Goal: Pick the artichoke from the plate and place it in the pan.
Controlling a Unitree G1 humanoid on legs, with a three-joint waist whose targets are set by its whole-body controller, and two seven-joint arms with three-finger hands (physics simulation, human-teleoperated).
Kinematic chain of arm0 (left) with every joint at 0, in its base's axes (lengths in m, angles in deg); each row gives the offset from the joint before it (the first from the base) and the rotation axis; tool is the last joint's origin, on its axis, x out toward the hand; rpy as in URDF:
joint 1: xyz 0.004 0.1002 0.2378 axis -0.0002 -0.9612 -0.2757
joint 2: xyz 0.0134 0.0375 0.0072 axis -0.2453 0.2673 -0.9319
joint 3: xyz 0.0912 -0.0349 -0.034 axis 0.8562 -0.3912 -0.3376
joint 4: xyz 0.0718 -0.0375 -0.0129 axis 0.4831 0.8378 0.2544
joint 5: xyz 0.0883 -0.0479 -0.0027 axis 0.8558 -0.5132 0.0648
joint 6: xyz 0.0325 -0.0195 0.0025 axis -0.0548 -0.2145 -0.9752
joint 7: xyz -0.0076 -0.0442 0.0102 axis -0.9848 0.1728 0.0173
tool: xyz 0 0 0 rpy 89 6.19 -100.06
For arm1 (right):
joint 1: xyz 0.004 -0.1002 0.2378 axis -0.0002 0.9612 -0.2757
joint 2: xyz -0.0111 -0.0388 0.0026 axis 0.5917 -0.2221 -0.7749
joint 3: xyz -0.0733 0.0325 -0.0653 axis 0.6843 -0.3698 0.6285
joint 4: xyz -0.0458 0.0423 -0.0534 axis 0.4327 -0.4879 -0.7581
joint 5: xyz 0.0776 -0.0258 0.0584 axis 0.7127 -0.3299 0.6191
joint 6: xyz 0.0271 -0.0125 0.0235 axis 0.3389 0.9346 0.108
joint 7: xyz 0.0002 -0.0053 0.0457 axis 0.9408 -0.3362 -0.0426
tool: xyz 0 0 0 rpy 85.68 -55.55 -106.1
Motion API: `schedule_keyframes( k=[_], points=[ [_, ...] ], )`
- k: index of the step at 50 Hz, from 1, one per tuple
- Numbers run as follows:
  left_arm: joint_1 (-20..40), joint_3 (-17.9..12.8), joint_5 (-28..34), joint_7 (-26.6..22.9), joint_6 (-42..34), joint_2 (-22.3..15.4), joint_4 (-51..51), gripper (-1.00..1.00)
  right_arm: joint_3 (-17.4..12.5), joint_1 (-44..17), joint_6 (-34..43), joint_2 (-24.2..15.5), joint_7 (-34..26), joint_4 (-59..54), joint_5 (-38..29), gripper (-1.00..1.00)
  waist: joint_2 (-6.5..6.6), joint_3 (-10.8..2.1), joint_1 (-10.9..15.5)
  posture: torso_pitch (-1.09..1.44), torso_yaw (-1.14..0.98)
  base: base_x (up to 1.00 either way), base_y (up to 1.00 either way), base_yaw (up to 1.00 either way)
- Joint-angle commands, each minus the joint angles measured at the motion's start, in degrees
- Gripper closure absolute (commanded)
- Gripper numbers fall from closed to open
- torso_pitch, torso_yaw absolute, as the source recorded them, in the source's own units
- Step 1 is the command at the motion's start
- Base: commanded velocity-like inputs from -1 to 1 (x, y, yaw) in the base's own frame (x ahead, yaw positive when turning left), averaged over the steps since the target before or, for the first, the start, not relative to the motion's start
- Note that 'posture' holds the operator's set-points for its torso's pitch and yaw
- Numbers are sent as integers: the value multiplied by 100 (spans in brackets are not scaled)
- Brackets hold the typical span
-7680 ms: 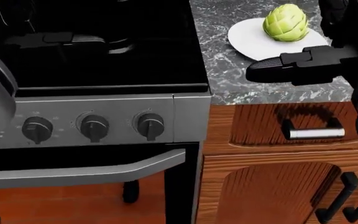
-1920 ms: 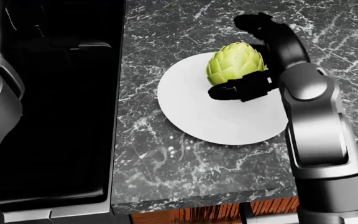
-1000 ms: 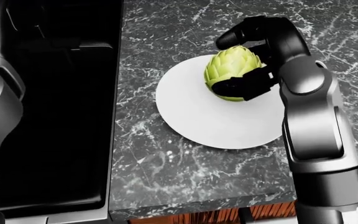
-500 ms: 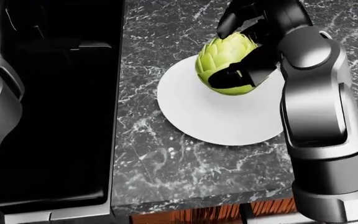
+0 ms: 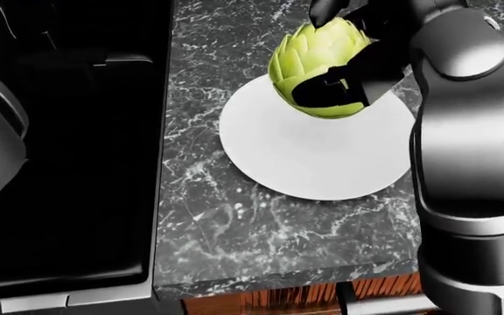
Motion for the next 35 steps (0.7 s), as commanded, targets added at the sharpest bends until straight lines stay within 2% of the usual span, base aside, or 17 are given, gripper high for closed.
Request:
schedule_keyframes(
  k=[1,30,32,35],
  points=[
    [191,-62,7,13,156,-63,-194,-100,-9,-262,-32,-74,24,303,-116,100,-3,-192,0,0,0,0,0,0],
    [184,-57,22,1,184,-66,-161,-100,-121,-178,42,-102,248,505,141,100,1,-185,-11,0,0,-1,0,0],
    [178,-53,24,4,183,-62,-168,-100,-126,-189,35,-104,261,496,159,100,25,-351,-16,0,0,-12,0,0],
    [175,-49,26,4,187,-56,-168,-100,-126,-158,16,-100,283,499,180,100,27,-352,-14,0,0,-12,0,0]
  ],
)
